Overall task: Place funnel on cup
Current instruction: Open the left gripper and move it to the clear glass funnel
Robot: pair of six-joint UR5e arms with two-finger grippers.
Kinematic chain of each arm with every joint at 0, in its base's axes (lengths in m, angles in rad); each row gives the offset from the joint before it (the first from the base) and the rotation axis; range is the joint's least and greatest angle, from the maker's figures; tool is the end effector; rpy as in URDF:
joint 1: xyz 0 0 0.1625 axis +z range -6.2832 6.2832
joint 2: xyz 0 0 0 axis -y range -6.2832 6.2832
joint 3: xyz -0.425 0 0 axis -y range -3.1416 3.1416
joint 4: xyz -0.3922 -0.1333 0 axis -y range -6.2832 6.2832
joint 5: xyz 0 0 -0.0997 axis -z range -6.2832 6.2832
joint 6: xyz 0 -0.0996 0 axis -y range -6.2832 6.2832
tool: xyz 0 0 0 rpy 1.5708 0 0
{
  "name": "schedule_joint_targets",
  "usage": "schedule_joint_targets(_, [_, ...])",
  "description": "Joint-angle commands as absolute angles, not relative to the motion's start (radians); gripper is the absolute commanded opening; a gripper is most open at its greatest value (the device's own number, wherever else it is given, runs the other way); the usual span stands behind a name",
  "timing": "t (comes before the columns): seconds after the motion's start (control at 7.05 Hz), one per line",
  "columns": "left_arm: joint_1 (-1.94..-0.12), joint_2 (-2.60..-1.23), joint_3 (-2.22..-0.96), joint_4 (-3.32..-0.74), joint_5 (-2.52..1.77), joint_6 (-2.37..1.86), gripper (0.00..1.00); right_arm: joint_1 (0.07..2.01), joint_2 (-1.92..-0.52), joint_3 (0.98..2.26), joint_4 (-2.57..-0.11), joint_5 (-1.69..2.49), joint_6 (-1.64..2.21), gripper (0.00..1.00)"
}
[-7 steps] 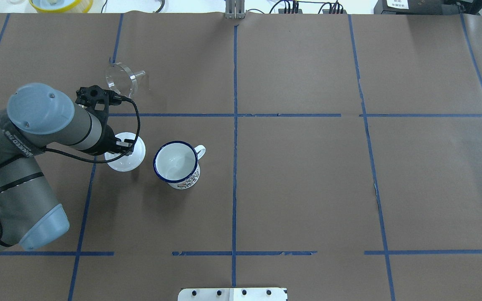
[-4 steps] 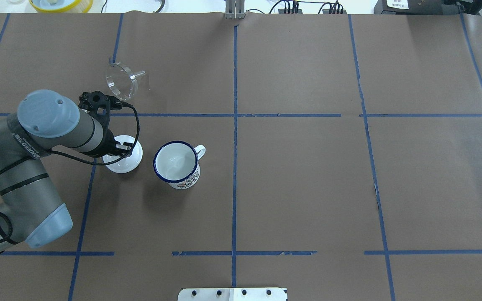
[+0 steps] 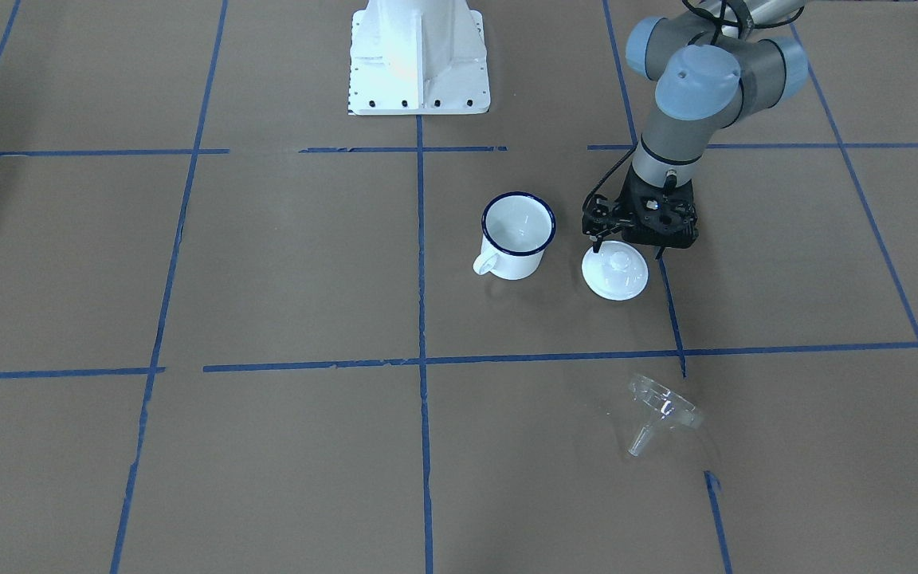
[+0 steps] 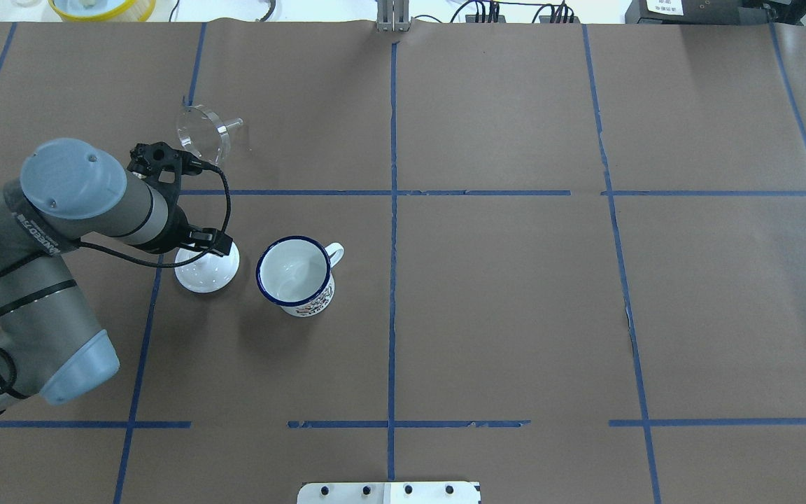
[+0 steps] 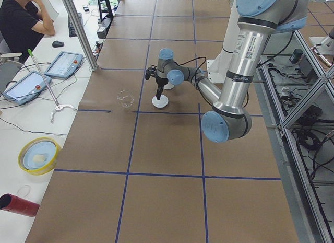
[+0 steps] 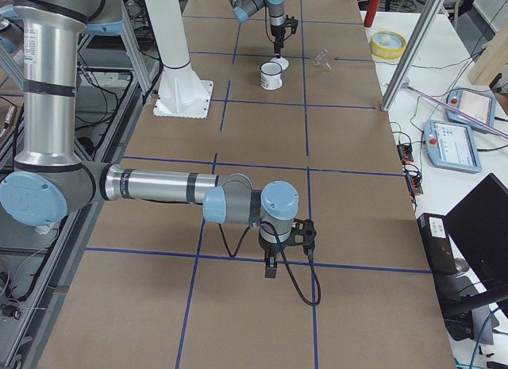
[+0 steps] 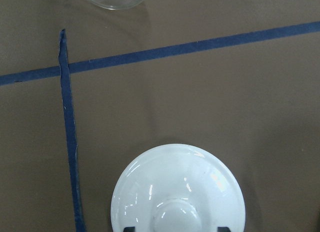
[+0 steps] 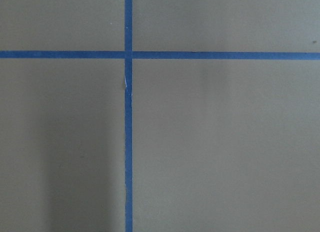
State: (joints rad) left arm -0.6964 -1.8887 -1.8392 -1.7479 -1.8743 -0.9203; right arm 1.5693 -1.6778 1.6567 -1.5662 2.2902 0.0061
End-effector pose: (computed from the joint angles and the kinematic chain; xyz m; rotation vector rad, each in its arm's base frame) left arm 0.3918 -0.4626 0.3489 0.2467 0.7718 0.0725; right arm 0.0670 -0.4453 0.6699 -0.0185 -0.7193 0.0103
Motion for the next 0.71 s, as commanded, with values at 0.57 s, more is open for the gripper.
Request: schedule_joint_targets(0.57, [-0.825, -1.962, -1.497, -2.368, -1.78, -1.473, 1.0, 1.569, -1.678, 1.657, -1.566, 2.29, 0.006, 1.0])
